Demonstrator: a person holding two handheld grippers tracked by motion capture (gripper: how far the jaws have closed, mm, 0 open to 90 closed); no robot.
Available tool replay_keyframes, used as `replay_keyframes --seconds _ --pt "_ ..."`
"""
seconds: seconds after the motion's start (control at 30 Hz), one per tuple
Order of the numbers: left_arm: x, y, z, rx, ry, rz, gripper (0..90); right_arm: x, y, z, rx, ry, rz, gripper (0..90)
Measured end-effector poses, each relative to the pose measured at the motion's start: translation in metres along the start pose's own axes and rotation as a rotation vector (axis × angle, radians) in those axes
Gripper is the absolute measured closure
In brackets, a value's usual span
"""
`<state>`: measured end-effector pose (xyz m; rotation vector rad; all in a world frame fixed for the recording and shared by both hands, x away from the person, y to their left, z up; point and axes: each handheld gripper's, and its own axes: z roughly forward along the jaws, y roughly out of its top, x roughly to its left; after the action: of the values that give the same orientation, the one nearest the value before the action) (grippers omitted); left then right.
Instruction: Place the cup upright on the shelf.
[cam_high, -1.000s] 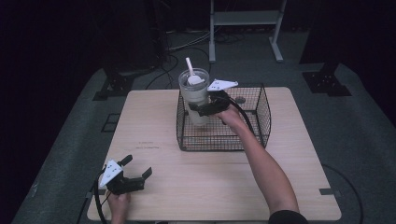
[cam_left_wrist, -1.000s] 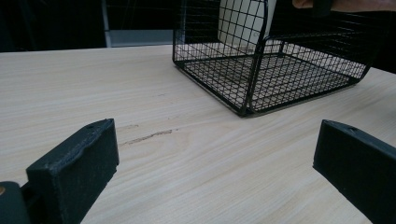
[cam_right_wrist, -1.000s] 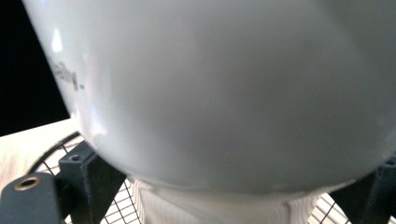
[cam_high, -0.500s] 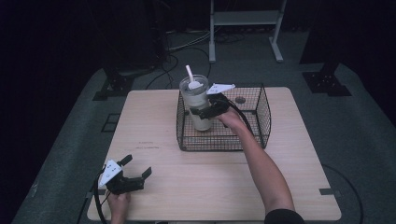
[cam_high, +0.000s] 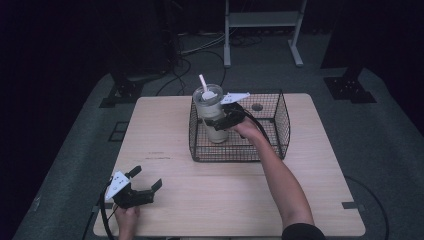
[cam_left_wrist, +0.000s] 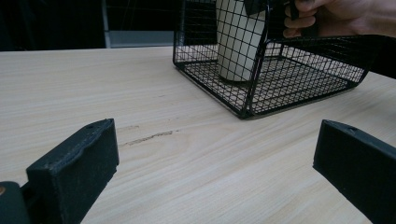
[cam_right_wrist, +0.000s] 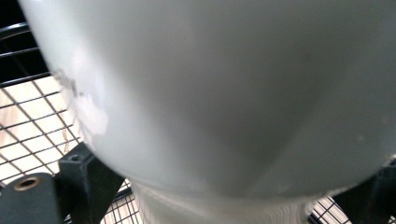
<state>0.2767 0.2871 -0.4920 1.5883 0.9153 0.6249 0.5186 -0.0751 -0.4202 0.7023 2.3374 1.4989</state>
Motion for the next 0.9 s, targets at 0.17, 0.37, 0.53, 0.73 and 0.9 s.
replay_keyframes --seconds 0.17,0.37,0.53,0.73,0.9 --pt "-0.001 0.000 0.000 0.003 0.000 -0.002 0.0 -0.002 -0.003 -0.003 0.009 0.005 -0.012 8.5" --pt "-0.001 0.000 0.002 0.011 0.006 0.004 0.0 -0.006 -0.007 -0.009 0.003 0.014 -0.006 8.4" --pt "-0.001 0.000 0.002 0.013 0.009 0.004 0.0 -0.004 -0.007 -0.009 0.005 0.019 -0.021 8.4" --pt "-0.001 0.000 0.002 0.013 0.008 0.005 0.0 -0.004 -0.009 -0.012 0.009 0.023 -0.021 8.4" --pt "-0.001 0.000 0.002 0.015 0.009 0.006 0.0 -0.004 -0.011 -0.017 0.010 0.026 -0.012 8.4"
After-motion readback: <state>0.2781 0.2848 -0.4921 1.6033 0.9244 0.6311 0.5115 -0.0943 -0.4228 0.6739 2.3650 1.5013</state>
